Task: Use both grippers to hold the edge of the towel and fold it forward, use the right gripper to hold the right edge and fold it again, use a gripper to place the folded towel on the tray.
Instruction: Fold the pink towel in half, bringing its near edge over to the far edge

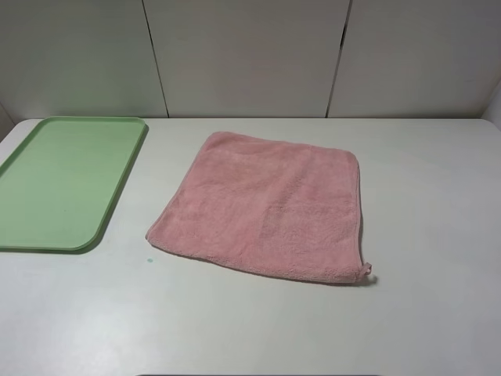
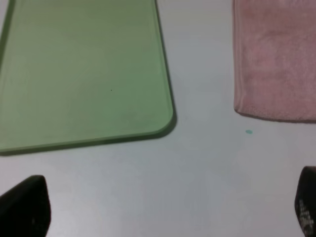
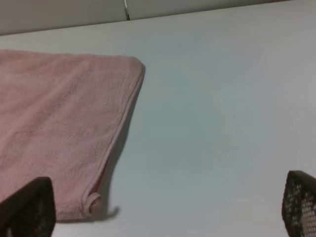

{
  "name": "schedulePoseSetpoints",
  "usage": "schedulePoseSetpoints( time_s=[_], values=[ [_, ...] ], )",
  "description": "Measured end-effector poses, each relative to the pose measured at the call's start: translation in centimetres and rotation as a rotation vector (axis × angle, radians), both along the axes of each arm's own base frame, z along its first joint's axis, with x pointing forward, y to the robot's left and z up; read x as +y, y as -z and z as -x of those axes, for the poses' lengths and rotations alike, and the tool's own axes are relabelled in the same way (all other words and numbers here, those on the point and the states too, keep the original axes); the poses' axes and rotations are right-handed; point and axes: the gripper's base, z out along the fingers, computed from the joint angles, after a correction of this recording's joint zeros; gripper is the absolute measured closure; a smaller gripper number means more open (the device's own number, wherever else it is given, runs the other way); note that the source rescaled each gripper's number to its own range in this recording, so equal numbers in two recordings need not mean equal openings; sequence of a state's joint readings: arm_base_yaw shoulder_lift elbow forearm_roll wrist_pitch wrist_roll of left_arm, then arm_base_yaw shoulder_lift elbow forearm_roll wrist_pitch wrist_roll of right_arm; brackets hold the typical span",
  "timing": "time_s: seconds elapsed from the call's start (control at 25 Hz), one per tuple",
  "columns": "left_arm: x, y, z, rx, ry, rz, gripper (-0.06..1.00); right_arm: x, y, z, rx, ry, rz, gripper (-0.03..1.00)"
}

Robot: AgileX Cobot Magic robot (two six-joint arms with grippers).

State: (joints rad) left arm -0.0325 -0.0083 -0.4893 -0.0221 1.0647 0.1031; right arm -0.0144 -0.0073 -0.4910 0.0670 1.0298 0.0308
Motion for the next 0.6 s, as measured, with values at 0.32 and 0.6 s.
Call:
schedulePoseSetpoints(
  time_s=[0.32,0.6],
  values=[
    [0.00,0.00,0.00,0.000,0.000,0.000,-0.06,0.00,0.00,0.00,0.000,0.000,0.000,-0.03],
    [0.00,0.00,0.00,0.000,0.000,0.000,-0.06,0.00,0.00,0.00,0.000,0.000,0.000,-0.03]
  ],
)
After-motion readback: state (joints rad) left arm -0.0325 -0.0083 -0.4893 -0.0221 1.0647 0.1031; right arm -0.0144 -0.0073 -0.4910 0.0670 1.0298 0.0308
